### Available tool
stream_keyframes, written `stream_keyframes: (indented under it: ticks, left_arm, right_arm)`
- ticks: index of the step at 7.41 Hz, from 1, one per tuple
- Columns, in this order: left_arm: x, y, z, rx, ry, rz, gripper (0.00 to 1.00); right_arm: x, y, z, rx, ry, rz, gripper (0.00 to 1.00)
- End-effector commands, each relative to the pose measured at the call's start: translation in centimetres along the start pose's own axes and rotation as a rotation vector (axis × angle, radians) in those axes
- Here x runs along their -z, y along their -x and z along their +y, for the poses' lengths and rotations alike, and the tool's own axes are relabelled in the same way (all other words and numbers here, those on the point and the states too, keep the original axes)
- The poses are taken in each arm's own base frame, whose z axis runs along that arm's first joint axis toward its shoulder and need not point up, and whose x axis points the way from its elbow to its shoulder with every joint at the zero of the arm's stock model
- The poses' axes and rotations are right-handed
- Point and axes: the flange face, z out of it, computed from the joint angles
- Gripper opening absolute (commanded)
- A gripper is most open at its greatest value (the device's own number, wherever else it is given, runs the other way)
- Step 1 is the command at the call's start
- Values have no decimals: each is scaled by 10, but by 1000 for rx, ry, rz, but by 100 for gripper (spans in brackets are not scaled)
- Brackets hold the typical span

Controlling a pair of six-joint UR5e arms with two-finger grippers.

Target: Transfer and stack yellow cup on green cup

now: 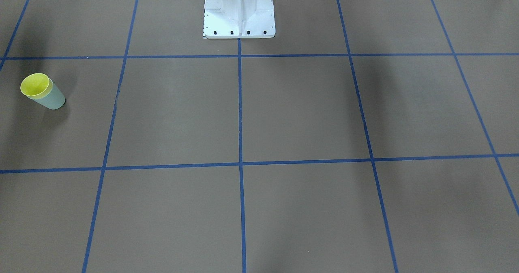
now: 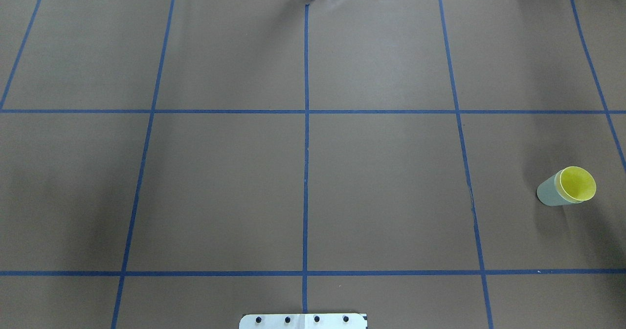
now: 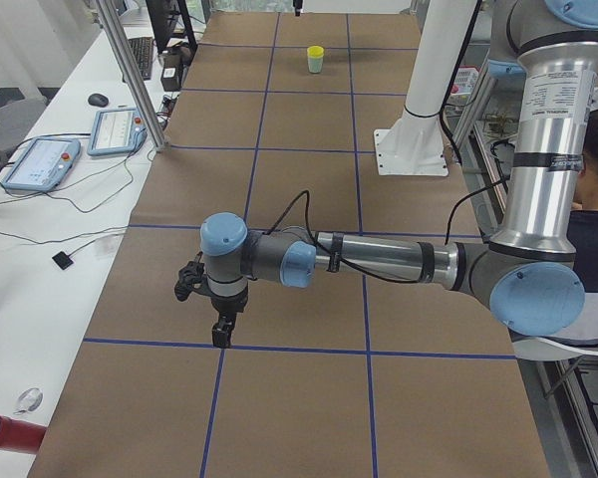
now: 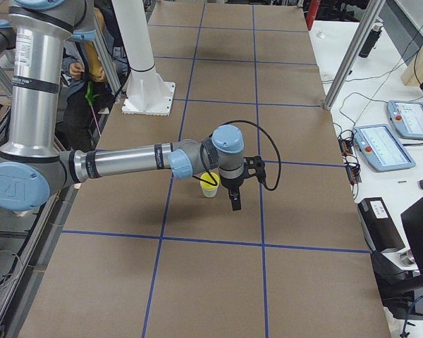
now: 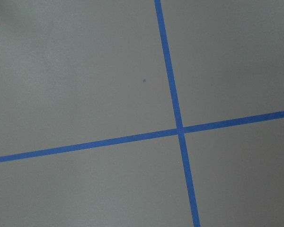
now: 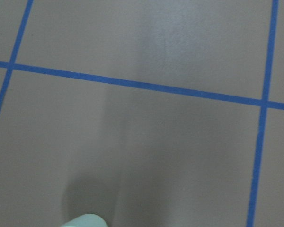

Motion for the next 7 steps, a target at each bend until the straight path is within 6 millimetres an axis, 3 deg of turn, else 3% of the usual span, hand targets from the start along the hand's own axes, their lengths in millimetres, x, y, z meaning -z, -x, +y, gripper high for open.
stream_keyframes:
  ticks: [1, 2, 3, 5, 6, 7]
  left_arm:
    - [-11, 9, 3, 25, 30, 2, 100]
    - [-12, 19, 7, 46, 34, 11, 100]
    - [1, 29, 12, 91, 21, 79, 100]
    - [15, 51, 25, 167, 38, 115, 100]
    - [4, 59, 49, 178, 41, 112, 100]
    - [7, 56, 52, 173, 18, 114, 100]
  right_arm:
    - [-3, -56, 38, -68, 41, 15, 100]
    - [-10, -60, 52, -87, 55, 10, 100]
    - [-14, -63, 58, -97, 67, 6, 100]
    - [-15, -64, 60, -101, 70, 6, 100]
    - [-15, -64, 59, -101, 69, 6, 100]
    - [-15, -63, 59, -100, 68, 6, 100]
